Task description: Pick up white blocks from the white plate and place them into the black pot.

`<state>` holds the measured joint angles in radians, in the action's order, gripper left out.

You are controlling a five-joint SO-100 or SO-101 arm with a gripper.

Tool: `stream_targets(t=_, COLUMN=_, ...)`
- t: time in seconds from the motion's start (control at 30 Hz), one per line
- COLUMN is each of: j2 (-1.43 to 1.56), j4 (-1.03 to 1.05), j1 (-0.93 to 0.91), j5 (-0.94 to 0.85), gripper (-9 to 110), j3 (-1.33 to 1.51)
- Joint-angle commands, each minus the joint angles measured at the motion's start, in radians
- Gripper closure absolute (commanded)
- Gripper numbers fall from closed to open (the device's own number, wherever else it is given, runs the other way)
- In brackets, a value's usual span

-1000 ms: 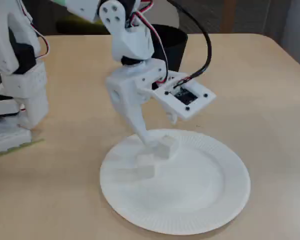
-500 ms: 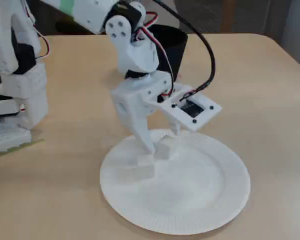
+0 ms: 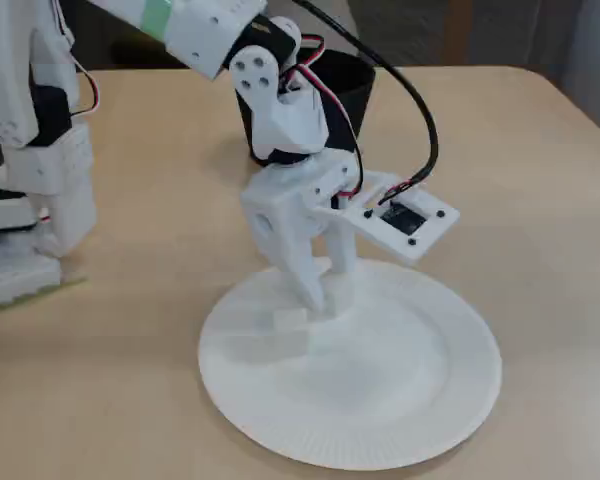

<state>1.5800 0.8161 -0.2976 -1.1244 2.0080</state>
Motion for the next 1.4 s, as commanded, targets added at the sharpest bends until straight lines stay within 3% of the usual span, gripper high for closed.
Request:
stream_targets(t=0.0, j2=0.002, j4=-0.012, j1=0.003, j5=0.003, gripper=95, j3=-0.051)
stream_targets(t=0.2, j2=0.000, j4=-0.014, j1=0.005, j5=0.009, gripper=104, j3=-0.061)
stream_targets(t=0.4, j2=0.035, j4=-0.035, j1=0.031, j5=0.097, gripper=104, j3=-0.097)
stream_targets(t=0.7, j2=0.362, j4=-0.253, j1=0.166, j5=0.669, gripper=104, j3=-0.103)
stream_targets(t=0.87, j2=0.430, j4=-0.080, j1=0.281, j5=0.931, gripper=104, j3=-0.221)
stream_targets(t=1.2, j2=0.491, j4=0.206, j1=0.741, j5=1.195, gripper=104, j3=-0.307)
stream_targets(t=1.37, j2=0.434, j4=0.213, j1=0.905, j5=1.247, gripper=104, j3=-0.268)
